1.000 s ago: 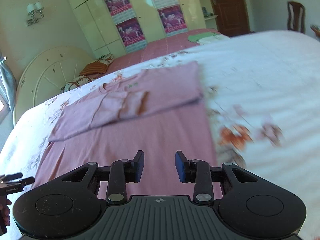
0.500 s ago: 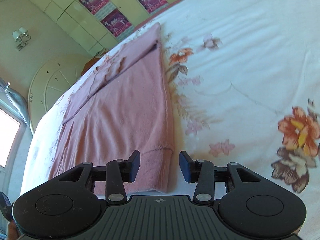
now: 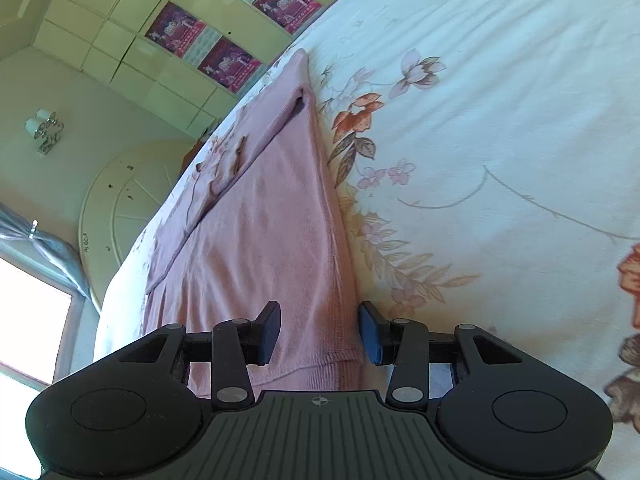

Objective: Fold small clothes
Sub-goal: 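Move both grippers to the sweater hem to prepare the next fold, then grasp the ribbed hem with both grippers and lift it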

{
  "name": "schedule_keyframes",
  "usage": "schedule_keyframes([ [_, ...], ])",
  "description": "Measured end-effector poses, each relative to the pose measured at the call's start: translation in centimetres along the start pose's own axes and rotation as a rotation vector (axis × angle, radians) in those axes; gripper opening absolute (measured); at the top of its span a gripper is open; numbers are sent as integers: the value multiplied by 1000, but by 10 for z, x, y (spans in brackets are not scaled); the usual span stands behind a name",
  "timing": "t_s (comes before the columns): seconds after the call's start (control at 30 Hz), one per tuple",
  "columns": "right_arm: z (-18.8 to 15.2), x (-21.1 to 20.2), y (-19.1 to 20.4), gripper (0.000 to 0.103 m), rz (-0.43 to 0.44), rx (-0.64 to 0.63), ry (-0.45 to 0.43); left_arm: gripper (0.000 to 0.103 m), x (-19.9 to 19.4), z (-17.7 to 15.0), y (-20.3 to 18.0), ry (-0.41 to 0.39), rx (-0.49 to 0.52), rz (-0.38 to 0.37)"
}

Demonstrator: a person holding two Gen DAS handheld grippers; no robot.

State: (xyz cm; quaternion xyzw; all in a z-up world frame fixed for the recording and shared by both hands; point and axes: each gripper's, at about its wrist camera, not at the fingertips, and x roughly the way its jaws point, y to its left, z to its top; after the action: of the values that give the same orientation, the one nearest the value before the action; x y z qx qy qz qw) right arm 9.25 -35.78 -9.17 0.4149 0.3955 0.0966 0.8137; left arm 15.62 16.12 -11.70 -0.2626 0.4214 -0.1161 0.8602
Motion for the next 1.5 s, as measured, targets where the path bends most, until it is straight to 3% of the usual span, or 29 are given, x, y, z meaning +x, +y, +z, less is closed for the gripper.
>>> schedule_keyframes([
  [0.17,-19,-8,4,43,45,-95,88,65,-11,-20,5,-15,9,-40],
  [0.33,-23,-10,-4,42,71,-38,78,67,-1,-7,11,-39,-50,-64],
  [0.43,-14,0,1,42,72,-30,76,63,8,1,5,-40,-27,-38],
  [0.47,-12,2,2,42,73,-27,78,54,10,2,3,-42,-18,-21],
  [0.5,-11,4,2,41,77,-24,78,33,9,2,0,-46,-1,15],
  [0.53,-11,5,4,29,71,-33,77,17,9,2,-1,-47,8,45],
  [0.57,-11,7,7,13,54,-58,91,10,5,1,-1,-61,3,34],
  [0.63,-15,2,12,13,53,-80,77,10,-18,-5,-7,-162,35,-30],
  [0.7,-17,-13,16,13,95,-86,30,10,-30,-8,-8,-190,47,-22],
  [0.8,-21,-22,16,13,111,-95,-9,10,-17,-14,5,-127,41,41],
  [0.87,-24,-4,8,13,38,-85,54,11,-8,-18,9,-93,28,57],
  [1.07,-25,-1,5,13,35,-48,60,28,-10,-22,21,-108,-46,-9],
  [1.2,-22,-7,2,31,27,-19,22,41,-7,-18,25,-114,-95,-51],
  [1.3,-17,-4,5,33,13,-30,6,49,-2,-14,22,-124,-107,-58],
  [1.33,-16,-3,6,33,11,-35,4,48,0,-13,18,-125,-93,-43],
  [1.37,-15,-2,6,33,11,-42,4,38,1,-13,15,-125,-72,-14],
  [1.4,-15,0,6,33,15,-44,9,7,2,-12,11,-120,-51,26],
  [1.47,-13,0,6,28,24,-48,33,9,-3,-15,8,-124,-21,19],
  [1.5,-14,0,9,16,18,-84,60,8,-8,-18,6,-141,-5,9],
])
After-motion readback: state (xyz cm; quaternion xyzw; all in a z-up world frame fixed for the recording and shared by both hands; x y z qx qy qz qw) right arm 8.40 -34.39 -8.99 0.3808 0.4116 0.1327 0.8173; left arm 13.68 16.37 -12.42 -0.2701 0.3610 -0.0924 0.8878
